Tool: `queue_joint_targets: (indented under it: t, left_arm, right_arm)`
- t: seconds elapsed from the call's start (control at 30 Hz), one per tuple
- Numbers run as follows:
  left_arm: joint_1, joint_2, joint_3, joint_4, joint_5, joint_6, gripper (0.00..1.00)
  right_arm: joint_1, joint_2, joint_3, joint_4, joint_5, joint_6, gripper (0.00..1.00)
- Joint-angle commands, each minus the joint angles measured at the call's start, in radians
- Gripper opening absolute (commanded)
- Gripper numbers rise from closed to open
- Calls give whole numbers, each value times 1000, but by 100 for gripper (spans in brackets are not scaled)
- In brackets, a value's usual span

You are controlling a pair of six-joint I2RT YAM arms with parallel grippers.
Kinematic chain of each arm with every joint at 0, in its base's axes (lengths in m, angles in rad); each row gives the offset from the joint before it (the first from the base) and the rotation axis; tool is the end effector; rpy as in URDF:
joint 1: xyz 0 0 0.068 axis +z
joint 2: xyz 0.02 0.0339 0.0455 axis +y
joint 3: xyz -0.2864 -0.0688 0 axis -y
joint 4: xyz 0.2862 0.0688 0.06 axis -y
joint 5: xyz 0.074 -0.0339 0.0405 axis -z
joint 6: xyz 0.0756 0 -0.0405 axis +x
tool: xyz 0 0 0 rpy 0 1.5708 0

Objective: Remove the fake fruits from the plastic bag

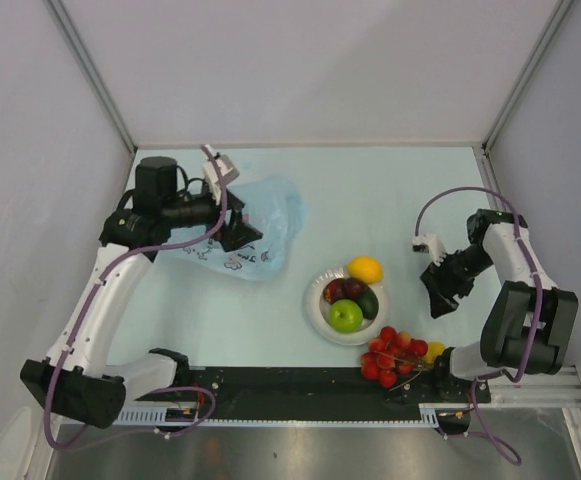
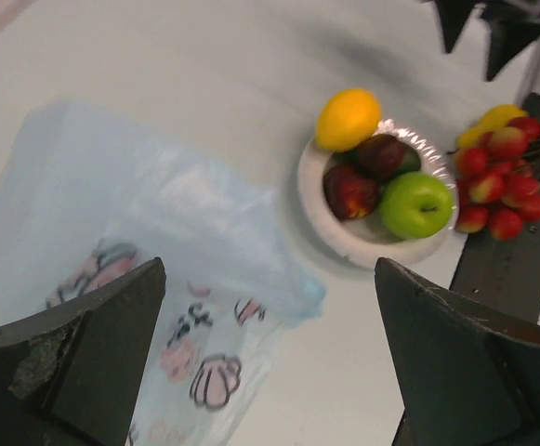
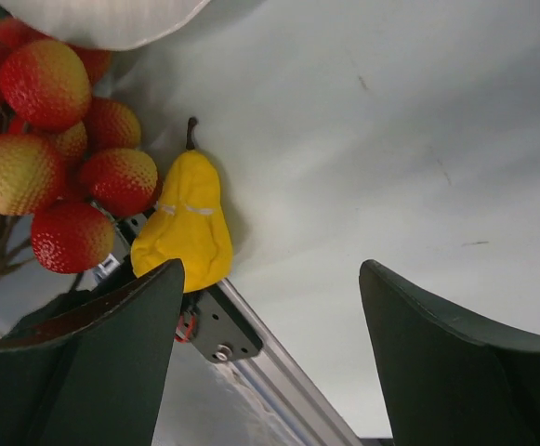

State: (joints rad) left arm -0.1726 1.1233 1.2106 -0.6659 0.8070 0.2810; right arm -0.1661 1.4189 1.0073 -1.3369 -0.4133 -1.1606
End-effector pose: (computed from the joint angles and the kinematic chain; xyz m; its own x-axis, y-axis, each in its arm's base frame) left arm 0.2681 -0.1022 0.3874 -0.3195 0.2504 -0.9139 0.8358 0.5288 -0.1473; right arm 0.2394 -0.0093 0.1961 -0.5902 -0.7526 -0.2920 -0.8019 0.5047 0.3198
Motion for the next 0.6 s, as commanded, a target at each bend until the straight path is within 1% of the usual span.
queue_joint_targets:
  t: [0.0, 0.03, 0.1, 0.13, 0.17, 0.2, 0.23, 0.27, 0.3, 0.33, 0.37, 0.4, 0.43, 0.5, 0.53, 0.57]
  left_arm:
    - [-204, 55, 246, -29, -51, 76, 100]
    - [-302, 82, 341, -69, -69, 95, 100]
    - [-408, 153, 407, -90, -94, 135, 100]
    - [-511, 177, 440, -98, -106, 141, 100]
    - [-562, 225, 445, -97, -109, 148, 99]
    - [-612, 243, 440, -89, -112, 152, 99]
    - [-701, 262, 411, -48, -121, 149, 98]
    - [-741, 283, 396, -29, -121, 153, 97]
    - [-780, 318, 377, -8, -124, 158, 96]
    - [-848, 340, 335, 47, -134, 158, 95]
    - [-881, 360, 317, 73, -178, 143, 93]
    - [-913, 413, 310, 97, -199, 130, 92]
    - [-974, 440, 316, 127, -227, 118, 91]
    - [-1054, 492, 334, 147, -270, 92, 90]
    - [-1074, 522, 333, 201, -272, 83, 90]
    - [-1093, 536, 326, 236, -302, 57, 90]
  right_arm:
    - [-114, 37, 106, -130, -117, 56, 81]
    - [-133, 55, 132, -125, -136, 73, 83]
    - [-200, 69, 201, -119, -217, 120, 87]
    - [-223, 78, 223, -113, -252, 146, 87]
    - [-257, 77, 243, -98, -334, 171, 91]
    - [-316, 77, 282, -87, -378, 224, 99]
    - [-352, 74, 298, -75, -419, 257, 100]
    - [-380, 54, 310, -30, -489, 295, 100]
    - [-435, 42, 320, -3, -518, 384, 100]
    - [-455, 23, 329, 22, -541, 415, 100]
    - [-473, -13, 329, 63, -577, 441, 100]
    - [-490, -38, 329, 82, -587, 459, 100]
    - [-510, -58, 327, 99, -588, 499, 99]
    - [-524, -112, 321, 143, -588, 528, 100]
    - [-535, -126, 320, 165, -593, 545, 100]
    - [-541, -142, 314, 177, -591, 550, 100]
